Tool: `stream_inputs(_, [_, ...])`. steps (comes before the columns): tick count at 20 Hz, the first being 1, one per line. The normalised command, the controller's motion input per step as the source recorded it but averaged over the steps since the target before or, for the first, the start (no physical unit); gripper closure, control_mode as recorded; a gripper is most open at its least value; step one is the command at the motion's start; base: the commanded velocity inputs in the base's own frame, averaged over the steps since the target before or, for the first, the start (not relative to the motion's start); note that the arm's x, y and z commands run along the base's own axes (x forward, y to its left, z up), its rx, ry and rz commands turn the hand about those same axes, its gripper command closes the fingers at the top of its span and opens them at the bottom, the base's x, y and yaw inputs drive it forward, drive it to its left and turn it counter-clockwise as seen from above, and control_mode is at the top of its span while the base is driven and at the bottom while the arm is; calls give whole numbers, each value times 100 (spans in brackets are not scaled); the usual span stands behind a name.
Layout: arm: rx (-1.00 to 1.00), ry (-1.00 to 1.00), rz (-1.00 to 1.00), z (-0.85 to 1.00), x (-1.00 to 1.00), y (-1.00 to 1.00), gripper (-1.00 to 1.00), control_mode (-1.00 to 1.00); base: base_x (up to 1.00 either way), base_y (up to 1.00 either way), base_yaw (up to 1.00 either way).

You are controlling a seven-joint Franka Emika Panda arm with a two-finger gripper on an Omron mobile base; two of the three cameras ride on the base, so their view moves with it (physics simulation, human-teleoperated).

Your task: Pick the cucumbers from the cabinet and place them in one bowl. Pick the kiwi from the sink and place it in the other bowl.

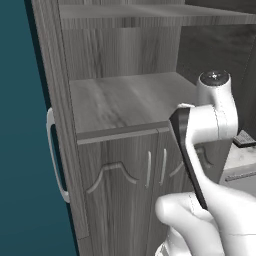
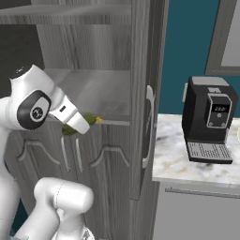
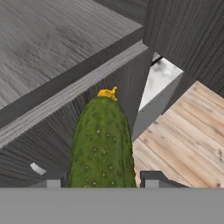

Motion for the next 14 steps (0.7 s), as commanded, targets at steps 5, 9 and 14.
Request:
stream_inputs(5, [0,0,0,-2,-11,0,100,100,-57,-1,0])
stream_inputs(9, [0,0,0,0,0,0,100,100,-71,0,0])
stream_inputs(14, [0,0,0,0,0,0,100,100,-64,0,0])
